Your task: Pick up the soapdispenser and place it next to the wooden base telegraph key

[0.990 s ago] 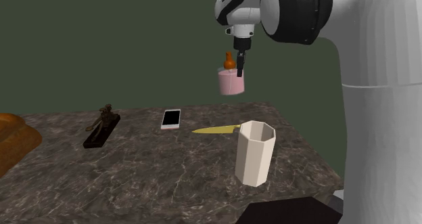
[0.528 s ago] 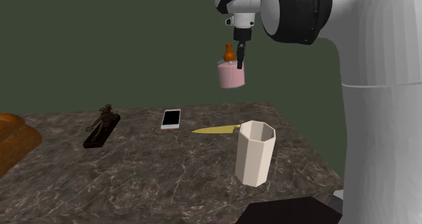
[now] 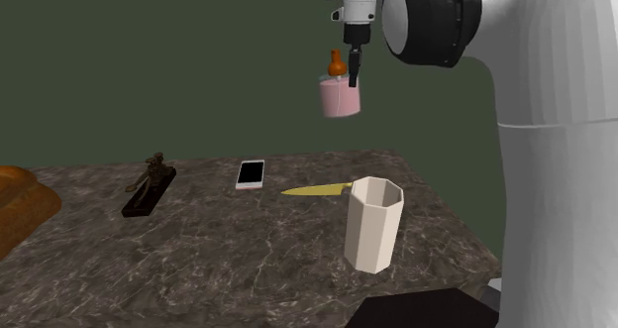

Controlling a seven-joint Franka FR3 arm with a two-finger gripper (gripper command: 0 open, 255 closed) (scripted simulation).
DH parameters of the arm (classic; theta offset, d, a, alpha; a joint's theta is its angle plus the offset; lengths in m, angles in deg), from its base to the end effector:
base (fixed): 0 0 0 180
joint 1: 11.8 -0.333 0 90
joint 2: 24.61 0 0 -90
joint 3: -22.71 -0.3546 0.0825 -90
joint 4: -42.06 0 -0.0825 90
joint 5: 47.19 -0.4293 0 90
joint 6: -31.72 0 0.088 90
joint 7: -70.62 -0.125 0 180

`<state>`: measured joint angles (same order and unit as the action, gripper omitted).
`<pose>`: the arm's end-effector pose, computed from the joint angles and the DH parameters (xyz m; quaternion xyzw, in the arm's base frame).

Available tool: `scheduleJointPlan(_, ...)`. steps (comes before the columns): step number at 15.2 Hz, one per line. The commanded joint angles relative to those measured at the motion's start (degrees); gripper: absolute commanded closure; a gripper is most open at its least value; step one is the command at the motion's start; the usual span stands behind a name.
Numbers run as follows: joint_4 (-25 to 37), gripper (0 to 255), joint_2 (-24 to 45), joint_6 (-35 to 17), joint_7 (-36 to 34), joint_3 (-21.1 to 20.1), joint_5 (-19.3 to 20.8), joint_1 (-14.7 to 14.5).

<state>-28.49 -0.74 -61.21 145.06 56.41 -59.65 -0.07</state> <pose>0.5854 -0.4326 0.5828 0.9630 0.2687 0.0060 0.0187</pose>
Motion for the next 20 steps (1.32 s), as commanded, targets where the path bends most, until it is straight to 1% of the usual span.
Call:
scheduleJointPlan(1,3.3,255,1.1,2.3,0.1,-0.1,-0.5,0.9)
scheduleJointPlan(9,15.2,255,4.6,10.6,0.1,-0.4,-2.4,4.2)
scheduleJointPlan(11,10.0,255,1.7,8.2,-2.3,-0.5,-0.7,0.4)
scheduleJointPlan(14,4.1,255,-1.6,5.3,-6.0,-0.9,1.3,-4.4)
scheduleJointPlan(20,-3.4,255,-5.6,1.2,-13.8,-2.6,4.2,-12.0)
